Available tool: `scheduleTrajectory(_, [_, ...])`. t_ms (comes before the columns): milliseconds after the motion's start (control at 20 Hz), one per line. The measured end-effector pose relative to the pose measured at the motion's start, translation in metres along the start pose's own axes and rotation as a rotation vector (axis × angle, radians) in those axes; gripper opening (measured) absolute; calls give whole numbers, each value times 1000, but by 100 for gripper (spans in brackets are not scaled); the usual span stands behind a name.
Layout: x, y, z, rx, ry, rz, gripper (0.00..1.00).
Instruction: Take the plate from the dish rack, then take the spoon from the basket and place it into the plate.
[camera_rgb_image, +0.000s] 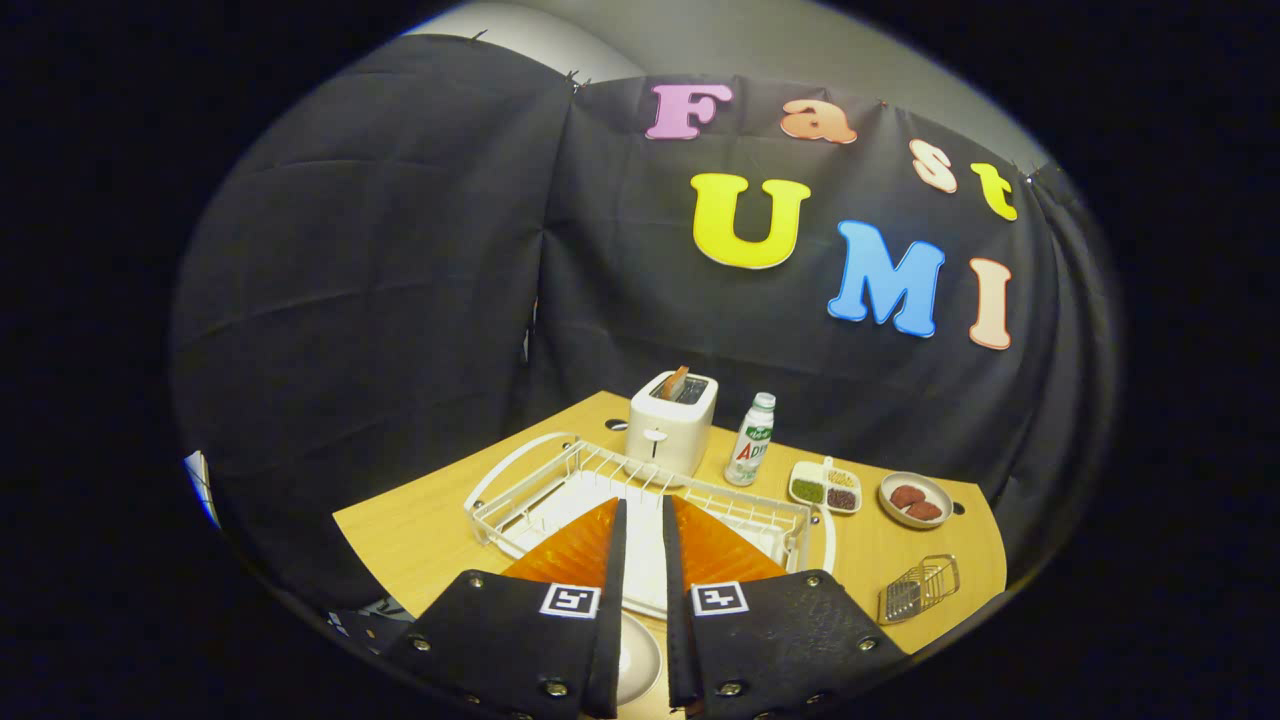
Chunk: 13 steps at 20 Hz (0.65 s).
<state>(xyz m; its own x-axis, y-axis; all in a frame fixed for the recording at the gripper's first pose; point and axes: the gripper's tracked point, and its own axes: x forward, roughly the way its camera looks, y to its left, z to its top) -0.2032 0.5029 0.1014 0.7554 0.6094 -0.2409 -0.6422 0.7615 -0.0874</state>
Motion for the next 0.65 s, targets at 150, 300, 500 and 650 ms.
scheduleTrajectory(150, [-7, -23, 45, 22, -105, -69, 19])
scheduleTrajectory(300, [-16, -46, 87, 62, -204, -130, 19])
scheduleTrajectory(500, [-31, -86, 122, 118, -287, -231, 48])
scheduleTrajectory(650, [-39, -115, 135, 140, -324, -289, 49])
